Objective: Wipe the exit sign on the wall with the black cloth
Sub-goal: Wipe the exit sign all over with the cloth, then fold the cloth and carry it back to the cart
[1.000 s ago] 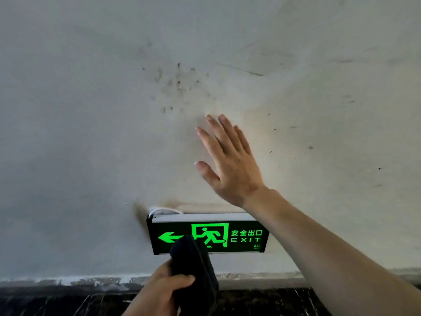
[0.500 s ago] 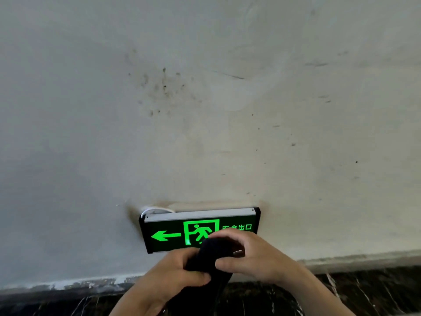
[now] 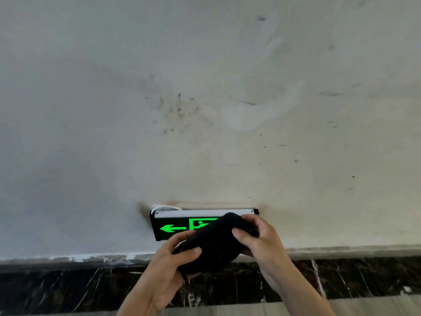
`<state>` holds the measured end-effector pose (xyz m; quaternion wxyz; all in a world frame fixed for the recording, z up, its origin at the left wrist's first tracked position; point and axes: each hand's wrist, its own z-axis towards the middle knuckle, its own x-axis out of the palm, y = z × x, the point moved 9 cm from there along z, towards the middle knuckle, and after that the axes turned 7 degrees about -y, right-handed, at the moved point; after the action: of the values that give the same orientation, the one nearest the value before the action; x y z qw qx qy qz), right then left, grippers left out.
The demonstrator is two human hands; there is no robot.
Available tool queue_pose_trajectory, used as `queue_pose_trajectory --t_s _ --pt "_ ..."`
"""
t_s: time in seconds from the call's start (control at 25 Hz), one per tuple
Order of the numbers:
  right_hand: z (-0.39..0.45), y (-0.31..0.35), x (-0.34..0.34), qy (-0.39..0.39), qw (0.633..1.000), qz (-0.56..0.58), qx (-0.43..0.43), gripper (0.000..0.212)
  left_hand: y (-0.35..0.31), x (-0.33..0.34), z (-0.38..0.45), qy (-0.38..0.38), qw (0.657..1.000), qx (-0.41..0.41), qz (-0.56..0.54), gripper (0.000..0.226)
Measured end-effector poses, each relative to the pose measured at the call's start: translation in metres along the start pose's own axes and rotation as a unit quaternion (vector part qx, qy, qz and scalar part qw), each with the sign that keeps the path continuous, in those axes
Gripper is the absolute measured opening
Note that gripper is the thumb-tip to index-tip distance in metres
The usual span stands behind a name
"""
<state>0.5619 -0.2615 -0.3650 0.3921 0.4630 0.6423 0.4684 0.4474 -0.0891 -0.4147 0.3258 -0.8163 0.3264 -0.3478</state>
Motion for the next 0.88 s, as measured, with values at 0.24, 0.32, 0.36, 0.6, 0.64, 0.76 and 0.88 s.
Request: queue_pose_trajectory --t_s 0.24,0.32,0.36,0.6,0.64,0.76,0.88 --pt "-0.051 0.100 -0.004 -0.014 0.995 0.077 0.062 0.018 -0.103 0.029 -0.078 -0.051 0.992 0.018 -0.114 0.047" --pt "-0.069 0.147 -0.006 -0.012 0.993 0.095 0.073 0.018 -0.146 0.046 -0.113 -0.053 0.990 0.031 -0.123 0.049" --pt "-0.079 0.171 -0.009 -0.012 0.991 0.106 0.078 0.018 -0.168 0.056 -0.131 -0.052 0.990 0.040 -0.124 0.049" --pt "-0.132 0.305 -0.025 0.005 0.986 0.147 0.075 0.017 -0.281 0.113 -0.233 -0.052 0.987 0.099 -0.116 0.046" --pt "-0.138 0.323 -0.026 0.012 0.986 0.151 0.073 0.018 -0.296 0.118 -0.248 -0.055 0.986 0.109 -0.116 0.043" --pt "-0.158 0.367 -0.020 0.038 0.986 0.153 0.058 0.017 -0.326 0.121 -0.290 -0.079 0.981 0.142 -0.103 0.035" --pt "-0.172 0.398 0.000 0.067 0.985 0.152 0.034 0.016 -0.347 0.104 -0.325 -0.133 0.970 0.176 -0.102 0.030"
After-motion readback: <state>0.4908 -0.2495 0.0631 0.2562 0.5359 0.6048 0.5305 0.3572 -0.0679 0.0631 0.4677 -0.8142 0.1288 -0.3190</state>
